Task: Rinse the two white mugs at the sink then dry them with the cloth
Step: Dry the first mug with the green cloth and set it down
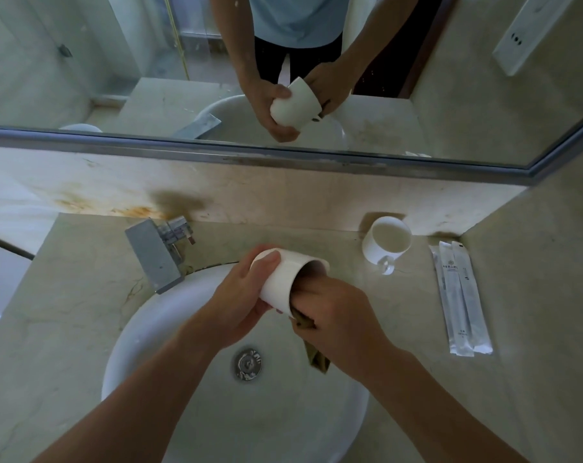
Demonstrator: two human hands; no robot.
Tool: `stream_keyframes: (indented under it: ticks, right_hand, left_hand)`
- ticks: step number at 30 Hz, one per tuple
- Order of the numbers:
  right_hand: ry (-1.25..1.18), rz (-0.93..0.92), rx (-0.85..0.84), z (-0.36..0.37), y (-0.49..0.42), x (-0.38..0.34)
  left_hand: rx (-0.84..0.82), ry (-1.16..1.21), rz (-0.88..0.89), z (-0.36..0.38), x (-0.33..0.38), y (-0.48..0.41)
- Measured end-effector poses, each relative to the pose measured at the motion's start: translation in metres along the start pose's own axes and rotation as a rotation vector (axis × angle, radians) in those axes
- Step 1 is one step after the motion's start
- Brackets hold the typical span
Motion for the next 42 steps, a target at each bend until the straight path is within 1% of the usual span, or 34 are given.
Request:
stream_keyframes:
  ticks: [1, 3, 4, 5, 7, 10, 11, 12, 13, 14, 16, 18, 19, 20, 23, 25, 26, 28, 30, 32, 33, 34, 35, 36, 37, 39, 40, 42]
  right_hand:
    - [0.102, -0.087, 0.032, -0.003, 0.001, -0.005]
    - [0.271, -0.219, 0.033, -0.003, 0.004, -0.009]
    - [0.332, -0.260, 0.026, -0.001, 0.005, -0.011]
    - [0.359, -0.272, 0.030, 0.001, 0.005, -0.014]
    - [0.273, -0.213, 0.071, 0.002, 0.004, -0.018]
    - [-0.028, 0.048, 0.061, 0.013, 0.001, -0.013]
    - [-0.071, 0.090, 0.045, 0.016, 0.002, -0.013]
    - [-0.056, 0.077, 0.031, 0.018, 0.002, -0.014]
    - [0.008, 0.021, 0.013, 0.018, 0.003, -0.016]
    - [0.099, -0.060, -0.015, 0.018, 0.004, -0.017]
    - [0.301, -0.220, -0.107, 0.020, 0.005, -0.017]
    - [0.399, -0.289, -0.172, 0.024, 0.005, -0.018]
    - [0.382, -0.260, -0.180, 0.026, 0.005, -0.018]
    - [0.322, -0.191, -0.166, 0.025, 0.003, -0.017]
    - [-0.030, 0.116, -0.144, 0.023, 0.001, -0.011]
    - [-0.229, 0.286, -0.146, 0.026, 0.005, -0.007]
    - [-0.283, 0.318, -0.138, 0.026, 0.008, -0.006]
    - [-0.240, 0.263, -0.153, 0.024, 0.008, -0.008]
    - [-0.071, 0.119, -0.139, 0.015, 0.006, -0.010]
    - [0.120, -0.052, -0.054, 0.002, 0.002, -0.017]
    - [0.196, -0.122, -0.027, -0.002, 0.001, -0.021]
    - [0.250, -0.171, -0.035, -0.004, 0.000, -0.023]
    - [0.288, -0.207, -0.068, -0.002, -0.001, -0.024]
    - [0.324, -0.232, -0.099, 0.001, -0.001, -0.024]
    - [0.351, -0.247, -0.117, 0.004, -0.001, -0.023]
    - [0.339, -0.248, -0.110, 0.006, -0.001, -0.024]
    - [0.288, -0.224, -0.090, 0.005, -0.002, -0.024]
    - [0.137, -0.112, -0.078, 0.006, -0.003, -0.022]
  left_hand:
    - [-0.034, 0.030, -0.074, 0.000, -0.001, 0.002]
    - [-0.107, 0.056, -0.270, 0.002, -0.004, 0.008]
    - [-0.113, 0.044, -0.338, 0.000, -0.004, 0.010]
    - [-0.098, 0.023, -0.357, -0.002, -0.003, 0.010]
    - [-0.052, -0.006, -0.276, -0.004, 0.003, 0.006]
    - [0.057, 0.030, -0.095, -0.006, 0.003, 0.003]
    - [0.075, 0.053, -0.053, -0.006, 0.001, 0.004]
    - [0.068, 0.083, -0.034, -0.007, -0.001, 0.006]
    - [0.037, 0.110, -0.055, -0.006, -0.002, 0.009]
    - [-0.016, 0.118, -0.118, -0.006, -0.003, 0.011]
    - [-0.088, 0.098, -0.304, -0.008, -0.009, 0.016]
    - [-0.035, 0.068, -0.430, -0.013, -0.012, 0.018]
    - [0.015, 0.051, -0.432, -0.013, -0.011, 0.016]
    - [0.071, 0.018, -0.395, -0.013, -0.008, 0.012]
    - [0.237, -0.075, -0.215, -0.008, 0.001, 0.006]
    - [0.292, -0.117, -0.088, -0.006, 0.004, 0.010]
    - [0.285, -0.136, -0.038, -0.005, 0.005, 0.012]
    - [0.176, -0.080, -0.004, -0.004, 0.003, 0.016]
    - [0.007, 0.062, -0.077, -0.003, -0.002, 0.018]
    - [-0.130, 0.180, -0.164, -0.005, -0.008, 0.022]
    - [-0.171, 0.246, -0.179, -0.008, -0.009, 0.024]
    - [-0.224, 0.348, -0.183, -0.007, -0.009, 0.026]
    - [-0.245, 0.452, -0.194, -0.006, -0.009, 0.027]
    - [-0.233, 0.485, -0.220, -0.006, -0.009, 0.026]
    - [-0.197, 0.442, -0.268, -0.007, -0.010, 0.026]
    - [-0.089, 0.231, -0.353, -0.012, -0.015, 0.024]
    - [-0.066, 0.149, -0.349, -0.012, -0.015, 0.022]
    - [-0.074, 0.091, -0.275, -0.006, -0.009, 0.017]
Point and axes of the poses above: each hand's wrist, its own y-axis away from the middle knuckle, its own z-axis out of the palm, x = y × z, the point moved 7 cm from there along -y, towards the middle knuckle, and after that the axes turned 10 degrees about -x, right-handed, at the moved point
